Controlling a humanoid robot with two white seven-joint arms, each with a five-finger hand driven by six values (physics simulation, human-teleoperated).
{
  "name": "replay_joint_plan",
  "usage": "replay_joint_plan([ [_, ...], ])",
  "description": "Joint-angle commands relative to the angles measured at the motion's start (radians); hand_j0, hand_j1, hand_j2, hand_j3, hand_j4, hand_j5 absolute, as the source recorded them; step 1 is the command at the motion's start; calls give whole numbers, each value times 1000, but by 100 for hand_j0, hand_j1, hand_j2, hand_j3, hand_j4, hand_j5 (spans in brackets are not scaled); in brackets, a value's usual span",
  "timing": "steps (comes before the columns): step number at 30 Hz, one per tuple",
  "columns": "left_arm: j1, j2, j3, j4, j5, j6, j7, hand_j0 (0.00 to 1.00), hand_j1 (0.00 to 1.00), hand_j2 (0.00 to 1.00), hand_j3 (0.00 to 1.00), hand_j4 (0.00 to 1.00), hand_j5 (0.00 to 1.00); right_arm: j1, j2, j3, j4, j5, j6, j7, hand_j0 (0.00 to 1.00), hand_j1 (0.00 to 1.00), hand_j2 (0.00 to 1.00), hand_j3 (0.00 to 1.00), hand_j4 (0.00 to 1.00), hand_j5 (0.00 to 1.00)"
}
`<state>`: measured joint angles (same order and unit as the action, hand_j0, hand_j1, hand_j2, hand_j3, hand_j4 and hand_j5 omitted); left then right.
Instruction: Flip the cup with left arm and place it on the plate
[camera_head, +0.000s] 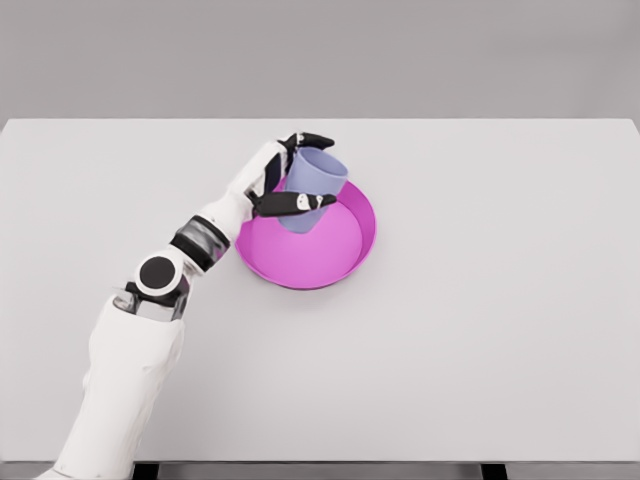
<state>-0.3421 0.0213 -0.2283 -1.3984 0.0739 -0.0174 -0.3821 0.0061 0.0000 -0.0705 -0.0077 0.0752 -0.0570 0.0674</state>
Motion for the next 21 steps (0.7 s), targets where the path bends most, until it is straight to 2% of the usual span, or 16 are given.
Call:
replay_joint_plan([
  [1, 0, -21, 3, 41, 4, -4, 0, 64, 64, 64, 64, 64, 64, 0, 0, 0, 0, 0, 0, 0, 100, 100, 100, 100, 100, 100],
  [3, 0, -21, 16, 78, 4, -7, 0, 64, 64, 64, 64, 64, 64, 0, 0, 0, 0, 0, 0, 0, 100, 100, 100, 100, 100, 100],
  [5, 0, -21, 59, 96, 4, -29, 0, 64, 64, 64, 64, 64, 64, -2, 0, 0, 0, 0, 0, 0, 100, 100, 100, 100, 100, 100],
  [9, 0, -21, 101, 121, 36, -36, 0, 64, 64, 64, 64, 64, 64, 0, 0, 0, 0, 0, 0, 0, 100, 100, 100, 100, 100, 100],
  [10, 0, -21, 129, 131, 53, -36, 0, 64, 64, 64, 64, 64, 64, -2, 0, 0, 0, 0, 0, 0, 100, 100, 100, 100, 100, 100],
  [15, 0, -21, 133, 139, 159, -36, 0, 64, 64, 64, 64, 64, 64, 0, 0, 0, 0, 0, 0, 0, 100, 100, 100, 100, 100, 100],
  [21, 12, -21, 119, 130, 191, -75, -8, 64, 64, 64, 64, 64, 64, 0, 0, 0, 0, 0, 0, 0, 100, 100, 100, 100, 100, 100],
])
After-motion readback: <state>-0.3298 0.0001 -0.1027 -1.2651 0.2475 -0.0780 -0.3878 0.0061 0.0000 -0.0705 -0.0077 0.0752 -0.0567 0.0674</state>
